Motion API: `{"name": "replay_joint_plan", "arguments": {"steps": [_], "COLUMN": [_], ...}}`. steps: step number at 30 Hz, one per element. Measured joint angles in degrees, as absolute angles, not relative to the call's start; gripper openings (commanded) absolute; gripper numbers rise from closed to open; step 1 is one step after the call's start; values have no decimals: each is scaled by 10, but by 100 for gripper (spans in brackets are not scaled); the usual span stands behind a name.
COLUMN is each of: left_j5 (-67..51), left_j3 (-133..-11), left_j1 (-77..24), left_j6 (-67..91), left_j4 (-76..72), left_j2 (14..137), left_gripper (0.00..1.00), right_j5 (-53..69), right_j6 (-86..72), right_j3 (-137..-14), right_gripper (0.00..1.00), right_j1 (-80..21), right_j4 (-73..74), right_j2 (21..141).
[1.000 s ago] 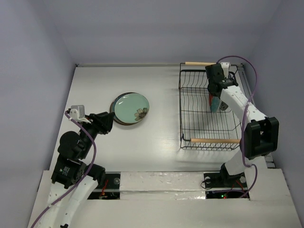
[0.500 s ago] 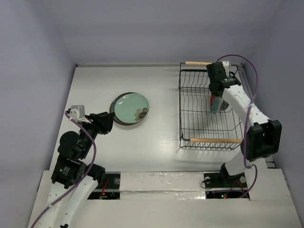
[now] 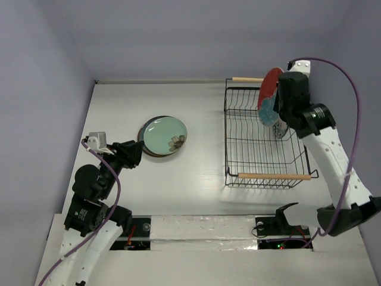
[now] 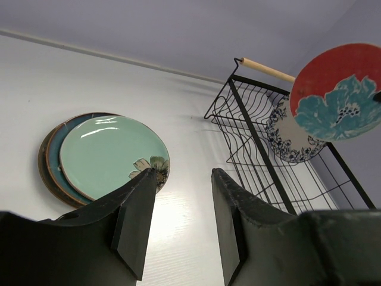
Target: Unload the plates from the dish rack
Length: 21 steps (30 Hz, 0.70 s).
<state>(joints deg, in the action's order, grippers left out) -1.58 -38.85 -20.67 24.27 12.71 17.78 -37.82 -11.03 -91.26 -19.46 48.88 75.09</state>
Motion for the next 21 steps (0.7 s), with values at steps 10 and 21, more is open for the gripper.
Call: {"name": "replay_joint_plan", "arguments": {"steps": [10, 21], "left_j5": [-16, -16], "left_j3": [-389, -389], "left_j1": [-207, -207], "left_j6": [243, 243], "left_j4": [127, 127], "left_j2": [178, 178], "left_gripper": [40, 40], "right_j5": [-146, 53], "right_j6": [-223, -395], "right_j3": [-863, -858], "right_gripper": [0, 0], "right_j1": [-304, -396], "right_j4": [293, 95], "right_j2": [740, 1035]}}
